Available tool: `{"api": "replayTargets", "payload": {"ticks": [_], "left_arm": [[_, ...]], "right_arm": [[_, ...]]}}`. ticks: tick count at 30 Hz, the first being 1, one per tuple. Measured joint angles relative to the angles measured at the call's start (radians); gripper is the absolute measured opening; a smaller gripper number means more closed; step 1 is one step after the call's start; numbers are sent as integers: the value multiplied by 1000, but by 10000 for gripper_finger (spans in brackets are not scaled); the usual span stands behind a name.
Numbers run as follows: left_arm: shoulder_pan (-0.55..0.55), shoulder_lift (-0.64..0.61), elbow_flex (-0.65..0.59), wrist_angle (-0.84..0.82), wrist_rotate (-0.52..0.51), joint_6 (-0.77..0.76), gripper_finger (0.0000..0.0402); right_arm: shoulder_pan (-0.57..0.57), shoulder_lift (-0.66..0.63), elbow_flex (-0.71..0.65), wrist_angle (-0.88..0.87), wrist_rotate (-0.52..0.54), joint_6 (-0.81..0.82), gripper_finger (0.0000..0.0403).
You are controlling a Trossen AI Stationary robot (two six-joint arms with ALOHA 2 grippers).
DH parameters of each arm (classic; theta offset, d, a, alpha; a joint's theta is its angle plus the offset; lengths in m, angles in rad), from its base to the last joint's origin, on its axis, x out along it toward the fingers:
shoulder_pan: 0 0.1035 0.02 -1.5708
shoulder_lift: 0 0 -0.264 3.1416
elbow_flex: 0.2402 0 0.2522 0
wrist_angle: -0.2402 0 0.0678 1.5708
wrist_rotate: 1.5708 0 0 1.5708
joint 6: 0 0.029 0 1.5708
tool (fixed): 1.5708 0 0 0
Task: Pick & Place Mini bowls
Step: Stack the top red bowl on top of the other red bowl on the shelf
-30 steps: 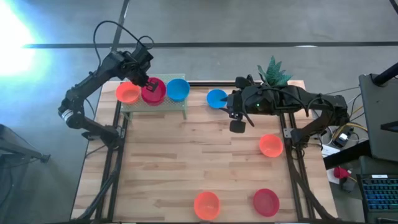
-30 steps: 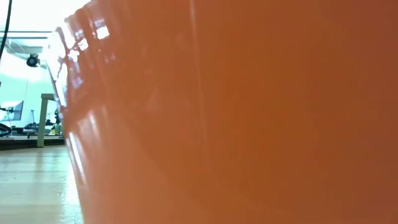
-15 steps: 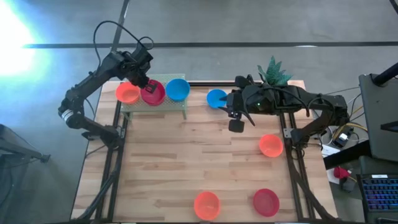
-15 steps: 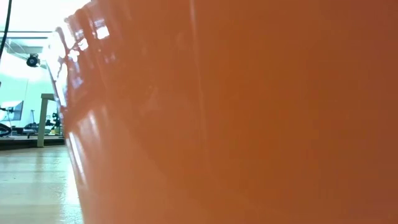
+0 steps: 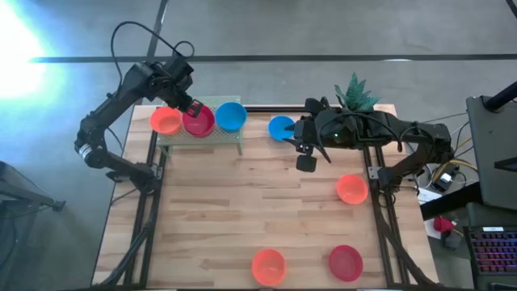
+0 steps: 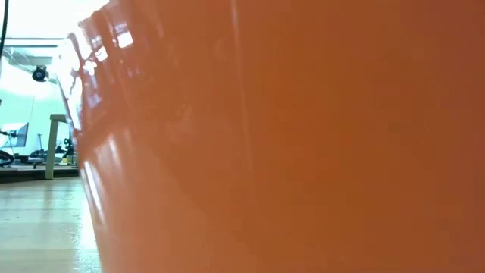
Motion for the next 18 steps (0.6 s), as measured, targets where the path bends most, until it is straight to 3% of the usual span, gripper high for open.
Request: {"api": "replayTargets", "payload": {"ticks": [5, 18], "left_arm": [[0, 0, 0, -2, 3, 5, 7], [0, 0, -115, 4, -5, -7, 0]], "right_arm": [[0, 0, 0, 0, 0, 0, 125], [0, 0, 0, 0, 1, -3, 120]]}}
